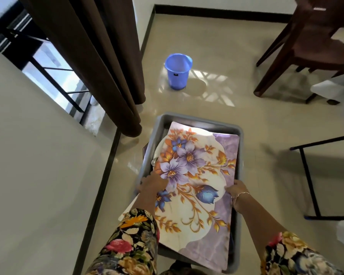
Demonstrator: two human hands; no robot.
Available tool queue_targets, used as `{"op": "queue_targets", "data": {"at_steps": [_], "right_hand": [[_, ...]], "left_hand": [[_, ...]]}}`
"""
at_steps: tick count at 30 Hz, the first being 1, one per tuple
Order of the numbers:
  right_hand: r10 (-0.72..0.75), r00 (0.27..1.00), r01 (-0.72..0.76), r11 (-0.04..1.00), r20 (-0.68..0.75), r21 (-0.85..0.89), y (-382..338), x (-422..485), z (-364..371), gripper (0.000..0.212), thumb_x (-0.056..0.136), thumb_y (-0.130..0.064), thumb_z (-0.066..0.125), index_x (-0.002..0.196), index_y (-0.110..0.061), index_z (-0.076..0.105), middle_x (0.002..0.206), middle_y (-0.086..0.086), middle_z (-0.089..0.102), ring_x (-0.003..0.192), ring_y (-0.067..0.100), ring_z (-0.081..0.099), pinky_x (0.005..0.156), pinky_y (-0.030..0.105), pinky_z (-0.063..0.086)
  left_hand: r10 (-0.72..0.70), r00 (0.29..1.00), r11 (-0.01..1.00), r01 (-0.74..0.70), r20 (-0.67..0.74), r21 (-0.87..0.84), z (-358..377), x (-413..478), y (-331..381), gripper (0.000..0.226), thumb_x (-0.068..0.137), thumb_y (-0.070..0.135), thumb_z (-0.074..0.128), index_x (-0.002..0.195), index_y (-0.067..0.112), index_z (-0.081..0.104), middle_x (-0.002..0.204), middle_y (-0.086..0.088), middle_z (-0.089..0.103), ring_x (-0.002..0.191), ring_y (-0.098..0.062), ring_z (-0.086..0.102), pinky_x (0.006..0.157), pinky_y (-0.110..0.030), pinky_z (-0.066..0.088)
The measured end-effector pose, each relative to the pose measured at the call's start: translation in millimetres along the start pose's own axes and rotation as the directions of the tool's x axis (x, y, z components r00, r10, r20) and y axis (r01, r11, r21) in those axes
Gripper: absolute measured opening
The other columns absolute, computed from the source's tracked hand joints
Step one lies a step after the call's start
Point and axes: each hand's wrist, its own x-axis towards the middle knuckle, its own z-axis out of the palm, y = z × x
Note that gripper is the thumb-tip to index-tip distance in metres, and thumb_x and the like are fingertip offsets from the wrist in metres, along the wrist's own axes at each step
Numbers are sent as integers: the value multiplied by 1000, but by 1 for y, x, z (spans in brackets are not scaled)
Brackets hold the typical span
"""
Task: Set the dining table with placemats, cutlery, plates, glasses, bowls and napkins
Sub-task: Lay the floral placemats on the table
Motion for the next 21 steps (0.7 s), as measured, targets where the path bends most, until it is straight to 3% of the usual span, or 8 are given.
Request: {"op": "queue_targets", "data": {"at_steps": [2,3,6,9,13,15,18,21], "right_hand": [[-69,997,69,998,-20,-6,3,-5,-1,35,86,14,48,121,11,47,108,20,54,91,29,46,89,45,45],[-123,992,124,992,-32,10,3,-5,-3,35,86,15,47,121,10,47,107,19,53,90,27,45,83,37,48],[-257,965,259,966,-54,27,5,-5,-15,32,85,15,48,116,5,50,98,13,51,80,23,45,51,12,42],[-323,945,324,946,-41,23,8,-6,-31,32,84,13,51,116,6,51,99,12,54,82,22,48,46,8,40],[-370,929,371,924,-22,97,8,-23,-59,31,86,11,50,116,4,51,110,24,59,84,25,48,57,22,44],[-402,915,401,906,-21,136,8,-34,-77,30,87,9,49,117,2,51,111,26,59,82,25,50,57,23,44],[-442,897,434,877,-9,204,11,-48,-113,27,88,7,48,114,-3,52,112,23,60,81,27,53,70,33,48],[-491,871,481,842,-21,244,17,-64,-160,28,89,6,47,113,-6,52,114,22,59,89,27,53,76,37,49]], "left_hand": [[-5,1000,1000,5,-10,-9,8,12,-3,68,79,57,46,134,16,44,135,-10,49,123,-32,48,103,-47,40],[0,1000,1000,0,-26,-13,10,13,-4,68,80,58,44,133,15,46,134,-12,50,122,-33,49,102,-45,41],[-45,986,996,31,-160,-89,4,-5,-3,48,91,41,43,127,9,52,129,-15,54,119,-33,52,98,-38,42],[-63,968,975,7,-244,-224,3,-20,-4,36,95,30,43,117,8,59,119,-16,60,109,-33,56,89,-36,44],[-71,962,870,-69,-264,-488,6,-48,2,32,94,26,51,107,2,66,106,-19,65,98,-34,60,77,-32,43],[-52,959,810,-123,-279,-574,6,-71,9,25,91,25,56,95,4,68,96,-16,67,91,-32,62,76,-32,48],[12,964,707,-197,-267,-680,12,-104,22,18,85,22,64,72,9,62,89,-21,68,88,-37,65,82,-49,55],[91,953,643,-278,-289,-714,21,-150,46,14,89,19,61,82,8,61,92,-19,67,87,-34,65,84,-49,55]]}}
